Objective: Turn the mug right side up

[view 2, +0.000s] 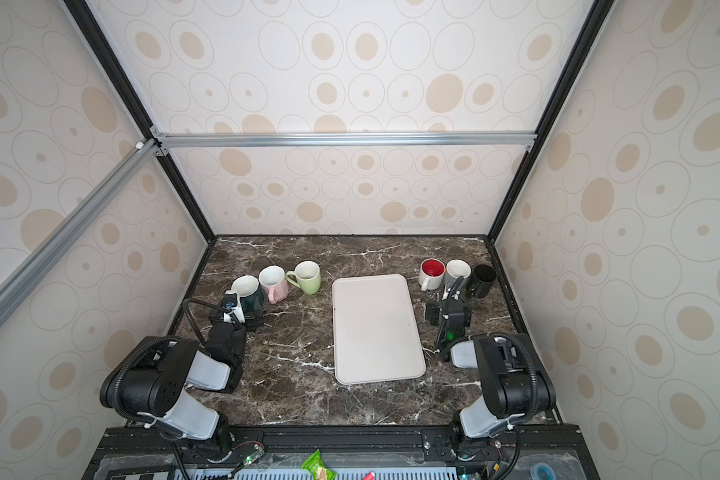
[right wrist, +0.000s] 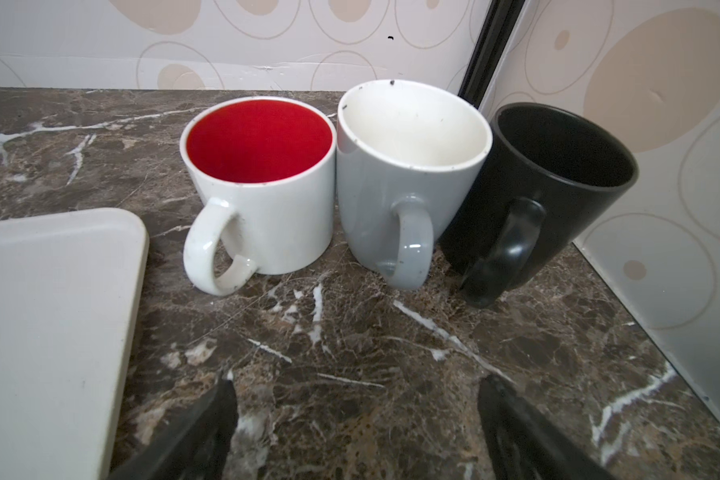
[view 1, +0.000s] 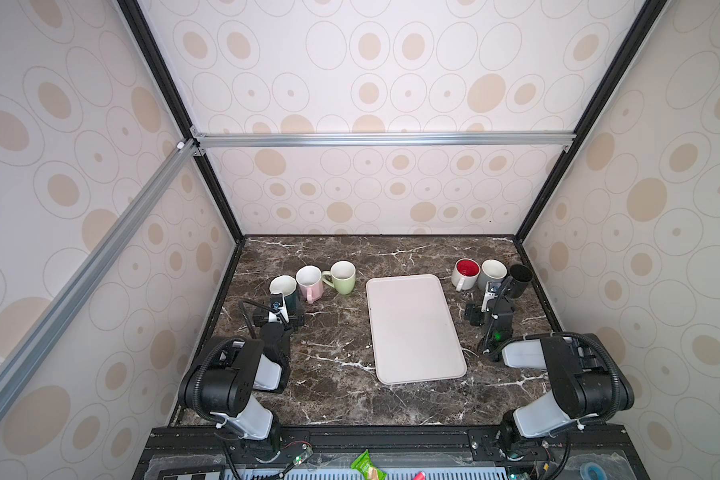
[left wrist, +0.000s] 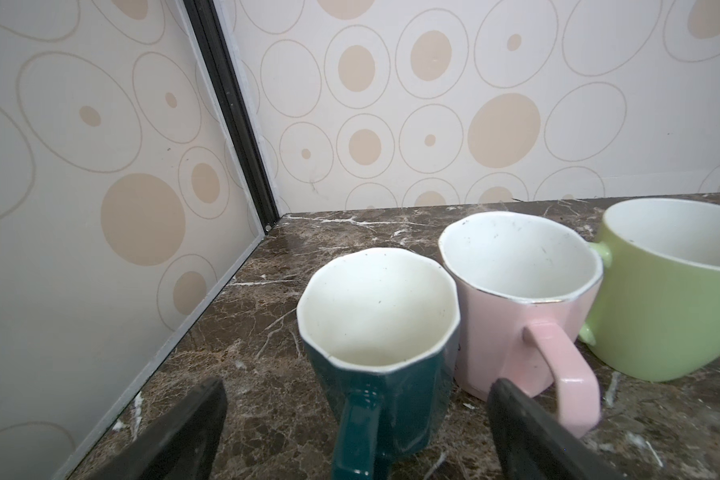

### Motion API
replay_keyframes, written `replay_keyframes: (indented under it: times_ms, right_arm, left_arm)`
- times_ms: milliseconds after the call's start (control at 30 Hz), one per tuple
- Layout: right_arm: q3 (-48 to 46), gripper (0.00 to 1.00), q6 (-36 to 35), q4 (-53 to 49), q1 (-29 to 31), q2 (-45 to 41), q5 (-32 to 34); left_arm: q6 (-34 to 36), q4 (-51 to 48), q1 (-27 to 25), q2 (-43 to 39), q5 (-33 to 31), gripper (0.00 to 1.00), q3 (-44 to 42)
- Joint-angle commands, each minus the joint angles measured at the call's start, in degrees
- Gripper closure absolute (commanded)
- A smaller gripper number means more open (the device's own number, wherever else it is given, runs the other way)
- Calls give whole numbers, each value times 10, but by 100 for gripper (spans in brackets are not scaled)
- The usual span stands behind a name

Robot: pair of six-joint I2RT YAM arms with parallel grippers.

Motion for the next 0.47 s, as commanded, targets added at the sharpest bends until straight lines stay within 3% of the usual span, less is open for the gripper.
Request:
replay_keyframes:
  times_ms: [0, 367, 433]
  right_arm:
    - [0, 7, -11, 24, 4, 0, -3]
    - [3, 7, -11, 12, 3, -3, -4]
    - [3, 0, -11, 12, 3, -3, -4]
  left_arm:
    - [-3, 19, 5, -1, 9, 2, 3]
    - [-10, -25, 17, -3, 41, 2, 23]
    - [-11, -22, 17, -3, 39, 2, 21]
